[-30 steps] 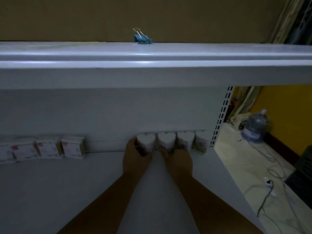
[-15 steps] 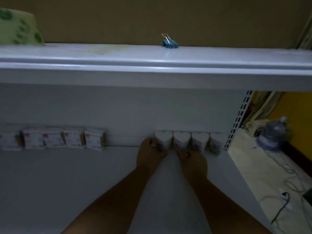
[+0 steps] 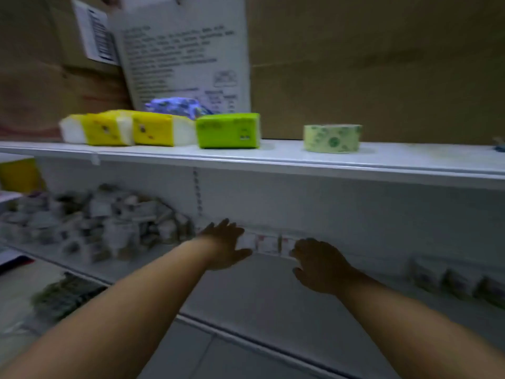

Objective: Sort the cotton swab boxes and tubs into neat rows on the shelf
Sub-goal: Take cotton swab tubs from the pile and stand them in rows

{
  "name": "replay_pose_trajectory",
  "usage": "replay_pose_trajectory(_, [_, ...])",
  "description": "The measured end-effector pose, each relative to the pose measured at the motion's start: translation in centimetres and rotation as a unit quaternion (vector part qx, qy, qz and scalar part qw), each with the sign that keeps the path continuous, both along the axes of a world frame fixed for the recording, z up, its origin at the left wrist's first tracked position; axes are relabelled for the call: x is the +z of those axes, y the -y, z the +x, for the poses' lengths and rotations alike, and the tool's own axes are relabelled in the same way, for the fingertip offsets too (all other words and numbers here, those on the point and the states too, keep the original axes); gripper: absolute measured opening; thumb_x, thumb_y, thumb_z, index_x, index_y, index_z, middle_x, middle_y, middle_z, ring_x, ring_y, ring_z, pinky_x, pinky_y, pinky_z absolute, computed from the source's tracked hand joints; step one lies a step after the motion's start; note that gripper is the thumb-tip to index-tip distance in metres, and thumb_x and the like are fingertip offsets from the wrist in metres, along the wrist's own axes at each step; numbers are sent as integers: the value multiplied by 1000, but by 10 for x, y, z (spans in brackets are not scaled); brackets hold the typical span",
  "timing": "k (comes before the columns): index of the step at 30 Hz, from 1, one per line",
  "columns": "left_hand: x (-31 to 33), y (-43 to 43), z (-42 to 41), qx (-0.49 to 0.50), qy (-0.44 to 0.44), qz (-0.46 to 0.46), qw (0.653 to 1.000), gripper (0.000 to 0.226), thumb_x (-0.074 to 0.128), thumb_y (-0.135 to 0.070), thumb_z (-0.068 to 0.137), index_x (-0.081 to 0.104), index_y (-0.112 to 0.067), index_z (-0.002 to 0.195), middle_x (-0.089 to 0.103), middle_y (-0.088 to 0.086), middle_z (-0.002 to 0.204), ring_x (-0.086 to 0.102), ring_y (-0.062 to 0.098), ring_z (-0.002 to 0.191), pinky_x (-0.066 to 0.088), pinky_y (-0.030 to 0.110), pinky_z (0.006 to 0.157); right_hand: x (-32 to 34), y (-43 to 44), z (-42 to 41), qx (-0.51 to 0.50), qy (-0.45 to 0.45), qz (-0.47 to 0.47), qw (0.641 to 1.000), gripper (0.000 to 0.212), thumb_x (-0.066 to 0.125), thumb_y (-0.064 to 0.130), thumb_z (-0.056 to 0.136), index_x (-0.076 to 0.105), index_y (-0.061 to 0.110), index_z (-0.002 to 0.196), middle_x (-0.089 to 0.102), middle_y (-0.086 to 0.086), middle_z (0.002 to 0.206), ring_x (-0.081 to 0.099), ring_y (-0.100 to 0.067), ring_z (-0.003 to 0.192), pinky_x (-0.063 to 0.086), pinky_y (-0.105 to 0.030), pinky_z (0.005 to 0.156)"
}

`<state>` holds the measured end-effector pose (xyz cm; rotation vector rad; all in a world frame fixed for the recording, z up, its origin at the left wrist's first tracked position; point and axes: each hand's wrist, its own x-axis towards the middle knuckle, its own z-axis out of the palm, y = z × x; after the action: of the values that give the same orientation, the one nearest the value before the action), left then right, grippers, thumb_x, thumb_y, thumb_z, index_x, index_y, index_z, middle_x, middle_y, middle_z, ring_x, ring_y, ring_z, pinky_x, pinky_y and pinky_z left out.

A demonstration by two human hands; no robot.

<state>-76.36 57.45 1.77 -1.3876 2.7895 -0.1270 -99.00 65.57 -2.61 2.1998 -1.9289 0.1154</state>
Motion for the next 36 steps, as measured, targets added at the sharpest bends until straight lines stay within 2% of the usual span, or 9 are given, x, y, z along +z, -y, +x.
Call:
replay_pose_trajectory(4, [16,3,146,87,83,-48,992,73,31,-63,92,16,-20,150,12,5,158,9,22,145,11,42,118,40,54,113,49,31,41,997,61,42,42,95,21,24,149,6,-5,159,12,-24,145,15,-34,115])
replay_pose_trajectory(10, [8,-6,296,214,35,17,976,73,29,-64,92,12,-23,151,5,2,160,-4,19,146,4,43,118,49,98,239,146,35,38,988,57,49,34,88,34,28,142,22,-6,153,30,-29,135,30,-36,111])
replay_pose_trajectory(13, [-2,0,335,247,18,7,969,75,28,-66,91,12,-24,151,5,0,160,-4,17,146,4,42,118,46,121,272,157,30,53,986,57,49,36,88,34,28,142,19,-5,154,27,-29,137,29,-35,110])
replay_pose_trajectory(21, [1,87,376,250,11,-7,968,70,33,-60,93,14,-24,150,9,1,159,0,18,146,8,44,118,45,227,322,171,61,36,983,56,54,38,88,38,22,140,31,-10,149,37,-29,131,36,-34,102])
replay_pose_trajectory(25, [-2,140,361,224,-31,-6,974,64,48,-49,91,29,-20,145,35,5,147,35,24,132,34,36,105,34,280,330,146,70,35,986,50,55,42,89,47,19,133,44,-10,137,48,-27,116,43,-30,87])
replay_pose_trajectory(27, [-16,160,348,183,-78,0,980,59,56,-42,89,36,-22,141,39,3,145,41,23,126,37,30,99,24,299,328,124,65,38,989,52,52,48,90,46,19,133,47,-9,134,51,-26,111,44,-30,83])
replay_pose_trajectory(30, [-43,185,334,129,-134,25,982,64,63,-34,87,34,-27,144,32,-1,150,34,20,133,29,23,103,4,316,323,80,96,46,991,51,52,41,91,45,15,135,48,-11,135,52,-29,113,44,-32,88])
replay_pose_trajectory(33, [-60,207,328,91,-88,74,989,70,61,-23,87,24,-32,147,25,2,150,30,24,135,34,32,105,-23,320,322,20,69,43,996,42,49,33,93,50,11,129,48,-12,135,48,-30,120,42,-33,94])
replay_pose_trajectory(36, [-68,224,331,34,-64,106,992,69,52,-10,90,22,-33,147,19,-1,152,34,26,131,35,24,93,-44,321,326,1,21,29,999,41,44,31,97,48,12,132,40,-12,144,33,-25,135,30,-33,108])
